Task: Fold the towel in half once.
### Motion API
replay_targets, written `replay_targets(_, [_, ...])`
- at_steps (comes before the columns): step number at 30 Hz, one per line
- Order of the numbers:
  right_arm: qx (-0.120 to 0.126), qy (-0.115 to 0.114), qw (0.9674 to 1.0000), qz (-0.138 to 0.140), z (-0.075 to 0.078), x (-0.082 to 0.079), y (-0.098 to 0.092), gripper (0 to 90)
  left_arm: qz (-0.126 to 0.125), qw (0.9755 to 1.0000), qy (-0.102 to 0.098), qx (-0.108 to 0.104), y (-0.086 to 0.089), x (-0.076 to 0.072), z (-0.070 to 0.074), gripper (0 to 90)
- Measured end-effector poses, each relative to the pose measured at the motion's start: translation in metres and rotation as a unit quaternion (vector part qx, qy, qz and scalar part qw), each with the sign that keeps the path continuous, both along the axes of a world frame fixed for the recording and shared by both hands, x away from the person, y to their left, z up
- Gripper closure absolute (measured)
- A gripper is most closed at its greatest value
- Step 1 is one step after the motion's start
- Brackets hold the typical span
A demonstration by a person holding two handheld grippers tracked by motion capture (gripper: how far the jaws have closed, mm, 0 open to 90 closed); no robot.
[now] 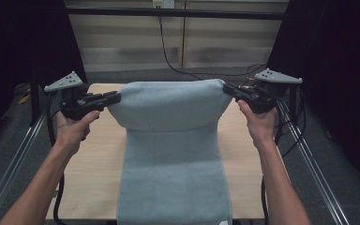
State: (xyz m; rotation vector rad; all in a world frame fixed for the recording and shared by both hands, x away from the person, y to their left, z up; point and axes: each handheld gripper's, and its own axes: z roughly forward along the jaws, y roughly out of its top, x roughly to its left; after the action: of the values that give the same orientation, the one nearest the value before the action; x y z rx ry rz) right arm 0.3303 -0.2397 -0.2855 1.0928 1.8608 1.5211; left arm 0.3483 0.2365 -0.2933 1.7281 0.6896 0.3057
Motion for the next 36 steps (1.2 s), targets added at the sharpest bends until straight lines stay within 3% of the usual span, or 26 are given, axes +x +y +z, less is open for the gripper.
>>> replay_targets(6, [-0.005, -0.025, 0.9993, 0.028, 0.003, -0.051, 0.002, 85.4, -0.022, 0.9997, -0.007, -0.002, 0.009, -0.045, -0.004, 82.3])
replay_targets(10, [-0.016, -0.018, 0.9983, 0.052, -0.013, -0.091, 0.002, 85.3, -0.042, 0.9989, 0.008, 0.016, 0.015, -0.075, -0.028, 82.2])
replay_targets(12, [-0.027, -0.003, 0.9980, 0.057, -0.029, -0.109, 0.003, 85.4, -0.037, 0.9990, 0.020, 0.013, 0.013, -0.089, -0.045, 82.1])
replay_targets(13, [-0.029, 0.006, 0.9977, 0.061, -0.039, -0.117, 0.003, 85.3, -0.043, 0.9988, 0.025, 0.004, 0.012, -0.096, -0.056, 82.1])
replay_targets(15, [-0.037, 0.031, 0.9970, 0.060, -0.064, -0.131, 0.004, 85.3, -0.056, 0.9974, 0.043, 0.010, 0.007, -0.107, -0.080, 81.9])
replay_targets(19, [-0.026, 0.088, 0.9935, 0.068, -0.118, -0.150, 0.000, 85.1, -0.071, 0.9926, 0.096, 0.024, 0.003, -0.120, -0.131, 81.5])
replay_targets(23, [-0.020, 0.125, 0.9873, 0.095, -0.152, -0.169, -0.003, 84.5, -0.090, 0.9866, 0.124, 0.056, 0.004, -0.133, -0.159, 80.9])
replay_targets(25, [-0.027, 0.127, 0.9871, 0.093, -0.160, -0.181, -0.005, 84.0, -0.108, 0.9830, 0.144, 0.039, 0.006, -0.143, -0.165, 80.3])
replay_targets(27, [-0.029, 0.128, 0.9851, 0.112, -0.162, -0.194, -0.007, 83.5, -0.119, 0.9812, 0.145, 0.047, 0.007, -0.156, -0.165, 80.1])
replay_targets(29, [-0.034, 0.128, 0.9831, 0.127, -0.162, -0.206, -0.009, 82.2, -0.147, 0.9771, 0.142, 0.057, 0.008, -0.168, -0.164, 78.0])
replay_targets(30, [-0.034, 0.131, 0.9808, 0.140, -0.162, -0.211, -0.010, 80.5, -0.152, 0.9766, 0.141, 0.056, 0.008, -0.174, -0.163, 75.8])
replay_targets(32, [-0.039, 0.134, 0.9791, 0.147, -0.161, -0.219, -0.013, 73.1, -0.167, 0.9751, 0.139, 0.043, 0.010, -0.180, -0.161, 72.4])
replay_targets(33, [-0.034, 0.134, 0.9791, 0.149, -0.160, -0.219, -0.015, 68.0, -0.165, 0.9762, 0.135, 0.037, 0.012, -0.180, -0.160, 71.2])
replay_targets(35, [-0.020, 0.128, 0.9807, 0.146, -0.158, -0.217, -0.021, 72.5, -0.163, 0.9768, 0.137, 0.024, 0.014, -0.172, -0.159, 64.9])
replay_targets(36, [-0.026, 0.125, 0.9820, 0.139, -0.157, -0.214, -0.021, 72.3, -0.149, 0.9797, 0.131, 0.028, 0.016, -0.165, -0.159, 64.3])
